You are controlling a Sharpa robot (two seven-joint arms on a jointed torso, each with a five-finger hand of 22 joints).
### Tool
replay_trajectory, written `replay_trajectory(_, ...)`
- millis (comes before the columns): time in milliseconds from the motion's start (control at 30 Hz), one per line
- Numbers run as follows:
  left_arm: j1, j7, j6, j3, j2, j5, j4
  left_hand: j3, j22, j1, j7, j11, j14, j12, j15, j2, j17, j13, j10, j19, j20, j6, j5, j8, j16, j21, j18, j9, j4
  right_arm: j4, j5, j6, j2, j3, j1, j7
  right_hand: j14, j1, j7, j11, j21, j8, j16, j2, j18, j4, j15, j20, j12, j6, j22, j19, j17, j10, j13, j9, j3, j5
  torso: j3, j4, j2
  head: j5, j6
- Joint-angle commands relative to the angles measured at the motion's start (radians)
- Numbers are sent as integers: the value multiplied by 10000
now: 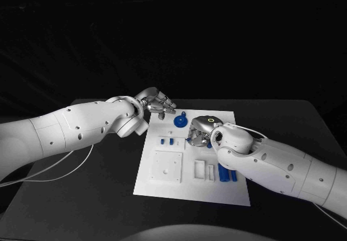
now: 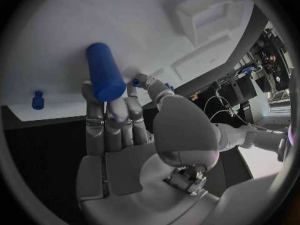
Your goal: Assemble the parts on the task board
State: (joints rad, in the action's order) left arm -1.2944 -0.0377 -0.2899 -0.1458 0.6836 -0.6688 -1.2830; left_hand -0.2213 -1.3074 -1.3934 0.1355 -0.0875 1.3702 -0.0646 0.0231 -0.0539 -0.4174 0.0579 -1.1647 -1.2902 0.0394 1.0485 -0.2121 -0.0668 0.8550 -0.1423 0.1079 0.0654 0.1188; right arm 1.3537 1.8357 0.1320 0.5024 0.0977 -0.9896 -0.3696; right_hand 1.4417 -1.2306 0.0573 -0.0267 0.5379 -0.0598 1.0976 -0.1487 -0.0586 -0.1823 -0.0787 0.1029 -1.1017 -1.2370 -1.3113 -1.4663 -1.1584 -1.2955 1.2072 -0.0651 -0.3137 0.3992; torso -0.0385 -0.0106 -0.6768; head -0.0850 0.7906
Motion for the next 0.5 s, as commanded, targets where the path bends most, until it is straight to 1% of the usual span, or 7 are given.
replay_trajectory(33, -13, -28, 118, 9, -7, -9, -14, -9, -185, -47, -12, -2, -20, 29, -46, -10, -10, 7, 48, -47, -13, -53, -33, 24, 2, -4, 4, -11, 10, -10, 344, -321, -9, -108, 59, 48, 36, 62, -17, -37, 53, -26, 17, 18, -67, -58, -15, -3, -32, -73, -538, -292, -10, -48, 10, -14, 17, 47, 4, 1, -2, -8, 14)
replay_trajectory(267, -12, -28, 130, 9, -14, -16, -6, -9, -185, -47, -12, -2, -20, 29, -46, -10, -10, 7, 48, -47, -13, -53, -33, 24, 2, -4, 4, -11, 10, -37, 473, -310, -29, -226, 60, 26, 39, 88, -23, -35, 56, -28, 19, 24, -65, -60, -14, -4, -24, -70, -533, -289, -11, -50, 5, -14, 96, -93, 0, -5, -6, -16, 30)
replay_trajectory(400, -12, -23, 137, 9, -16, -28, -2, -9, -185, -47, -12, -2, -20, 29, -46, -10, -10, 7, 48, -47, -13, -53, -33, 24, 2, -4, 4, -11, 10, -56, 530, -351, -26, -252, 60, -2, 40, 77, -23, -37, 63, -26, 22, 37, -64, -61, -14, -4, -23, -71, -533, -289, -13, -50, 5, -14, 106, -98, -1, -4, -3, -15, 35)
replay_trajectory(500, -12, -15, 149, 9, -19, -40, 0, -9, -185, -47, -12, -2, -20, 29, -46, -10, -10, 7, 48, -47, -13, -53, -33, 24, 2, -4, 4, -11, 10, -74, 556, -440, -24, -269, 60, -20, 40, 80, -19, -41, 75, -26, 18, 55, -63, -82, -15, -1, -34, -84, -535, -286, -10, -59, 18, -14, 41, 145, 0, -4, -3, -14, 38)
